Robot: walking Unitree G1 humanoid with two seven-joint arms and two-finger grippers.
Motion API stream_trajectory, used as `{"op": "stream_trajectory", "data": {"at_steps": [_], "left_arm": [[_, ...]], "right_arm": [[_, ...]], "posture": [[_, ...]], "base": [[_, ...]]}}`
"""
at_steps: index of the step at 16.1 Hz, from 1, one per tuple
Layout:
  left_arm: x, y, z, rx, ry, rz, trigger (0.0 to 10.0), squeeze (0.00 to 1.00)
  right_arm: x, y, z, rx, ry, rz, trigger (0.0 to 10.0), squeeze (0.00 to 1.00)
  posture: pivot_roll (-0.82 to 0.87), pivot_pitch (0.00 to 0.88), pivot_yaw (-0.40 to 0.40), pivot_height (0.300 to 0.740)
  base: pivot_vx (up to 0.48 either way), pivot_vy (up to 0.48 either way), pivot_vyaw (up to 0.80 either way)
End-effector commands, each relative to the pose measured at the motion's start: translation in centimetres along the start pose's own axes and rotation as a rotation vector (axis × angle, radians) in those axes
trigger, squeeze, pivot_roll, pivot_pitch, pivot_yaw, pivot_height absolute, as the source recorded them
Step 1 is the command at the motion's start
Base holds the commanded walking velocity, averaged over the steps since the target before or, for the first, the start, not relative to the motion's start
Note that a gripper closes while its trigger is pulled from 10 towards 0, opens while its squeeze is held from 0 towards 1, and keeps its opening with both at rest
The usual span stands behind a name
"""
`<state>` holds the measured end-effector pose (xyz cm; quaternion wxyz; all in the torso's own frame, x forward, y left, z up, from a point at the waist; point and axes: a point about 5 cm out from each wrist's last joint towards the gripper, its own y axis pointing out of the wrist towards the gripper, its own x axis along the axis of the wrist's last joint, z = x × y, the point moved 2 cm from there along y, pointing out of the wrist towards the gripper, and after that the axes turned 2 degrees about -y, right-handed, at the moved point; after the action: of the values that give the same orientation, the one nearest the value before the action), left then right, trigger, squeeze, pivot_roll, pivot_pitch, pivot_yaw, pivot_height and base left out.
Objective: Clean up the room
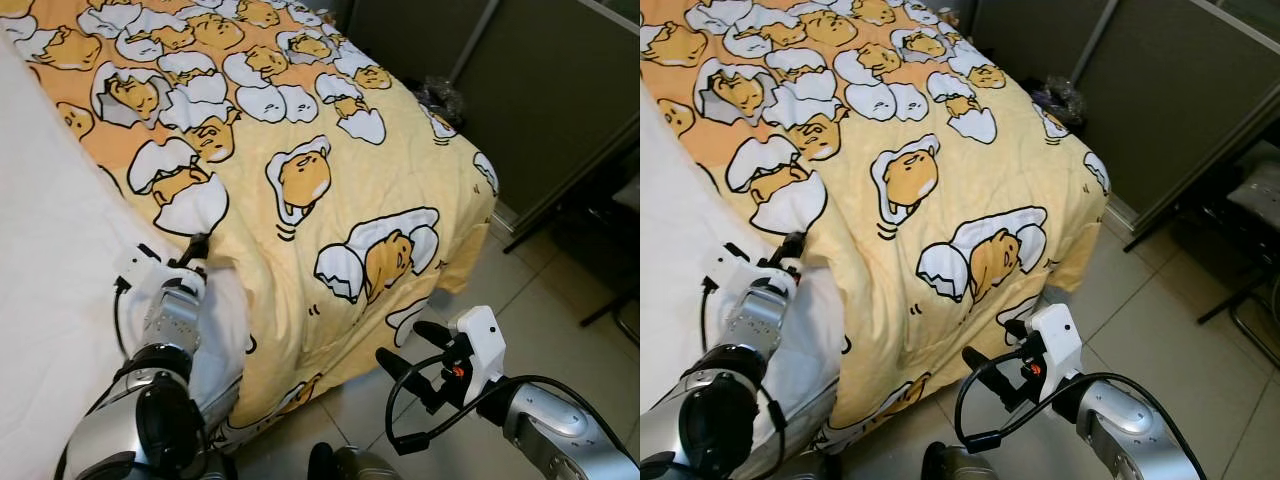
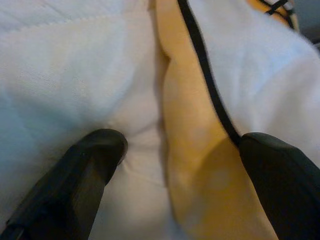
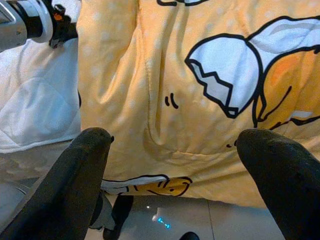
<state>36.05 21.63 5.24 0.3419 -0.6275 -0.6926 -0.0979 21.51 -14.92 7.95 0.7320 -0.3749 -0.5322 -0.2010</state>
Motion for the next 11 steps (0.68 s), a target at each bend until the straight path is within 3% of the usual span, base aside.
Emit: {"op": "stream_trajectory", "data": {"at_steps": [1, 2, 3, 11], "left_arm": [[-1.1, 0.1, -1.4, -0.044, -0.017, 0.039, 10.0, 1.0], [-1.6, 0.1, -1.9, -0.078, 0.018, 0.056, 10.0, 0.75], [-1.7, 0.1, -2.1, -0.087, 0.018, 0.061, 10.0, 0.0], [-5.1, -0.3, -3.5, -0.133, 0.021, 0.187, 10.0, 0.0]], "right_arm": [[-0.1, -0.4, -0.2, -0.001, -0.006, 0.014, 10.0, 0.16], [-0.2, -0.4, -0.1, -0.003, -0.005, 0.015, 10.0, 0.16], [-0.2, -0.3, 0.0, -0.003, -0.004, 0.015, 10.0, 0.16], [-0.3, -0.3, 0.4, 0.019, -0.005, 0.014, 10.0, 0.16]], "posture": [[-0.26, 0.158, -0.194, 0.74], [-0.26, 0.156, -0.191, 0.74], [-0.26, 0.155, -0.19, 0.74], [-0.24, 0.133, -0.19, 0.74]], "base": [[0.0, 0.0, 0.0], [0.0, 0.0, 0.0], [0.0, 0.0, 0.0], [0.0, 0.0, 0.0]]}}
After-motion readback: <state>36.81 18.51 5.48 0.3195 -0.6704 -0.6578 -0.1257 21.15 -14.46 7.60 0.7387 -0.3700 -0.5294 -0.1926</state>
